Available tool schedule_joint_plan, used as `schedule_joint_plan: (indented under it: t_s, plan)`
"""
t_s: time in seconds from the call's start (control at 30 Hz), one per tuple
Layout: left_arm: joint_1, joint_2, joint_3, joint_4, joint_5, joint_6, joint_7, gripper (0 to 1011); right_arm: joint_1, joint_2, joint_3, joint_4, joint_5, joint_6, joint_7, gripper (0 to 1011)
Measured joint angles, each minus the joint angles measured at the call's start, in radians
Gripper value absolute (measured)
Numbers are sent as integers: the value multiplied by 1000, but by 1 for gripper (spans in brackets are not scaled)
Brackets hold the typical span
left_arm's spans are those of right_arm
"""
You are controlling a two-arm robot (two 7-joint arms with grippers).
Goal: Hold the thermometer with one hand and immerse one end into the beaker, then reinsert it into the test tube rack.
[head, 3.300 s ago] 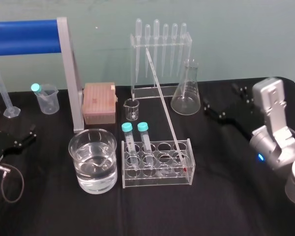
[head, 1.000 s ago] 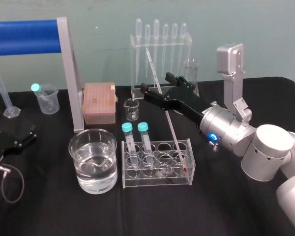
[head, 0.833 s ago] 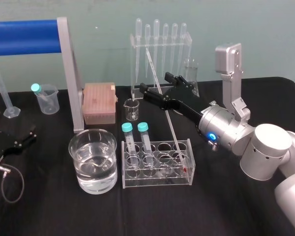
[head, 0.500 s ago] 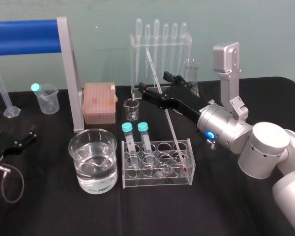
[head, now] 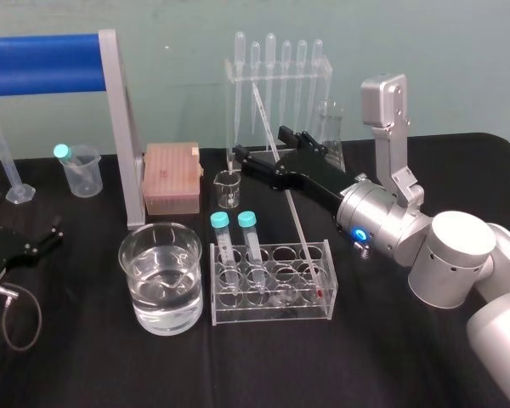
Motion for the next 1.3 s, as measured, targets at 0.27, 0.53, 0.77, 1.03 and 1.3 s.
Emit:
schedule_joint_plan:
  t_s: [0.27, 0.53, 0.77, 1.03, 1.3]
  plan:
    - [0, 0, 0, 0, 0, 0, 0, 1008, 0, 0, 0, 0, 0, 0, 0, 1003]
    - [0, 0, 0, 0, 0, 0, 0, 1008, 0, 1, 0, -1, 0, 0, 0, 1003]
    - [0, 0, 0, 0, 0, 0, 0, 1008, 0, 1, 0, -1, 1, 0, 0, 920]
    - [0, 0, 0, 0, 0, 0, 0, 1008, 0, 1, 0, -1, 1, -1, 0, 695]
    - [0, 0, 0, 0, 0, 0, 0, 1008, 0, 1, 0, -1, 2, -2, 0, 449]
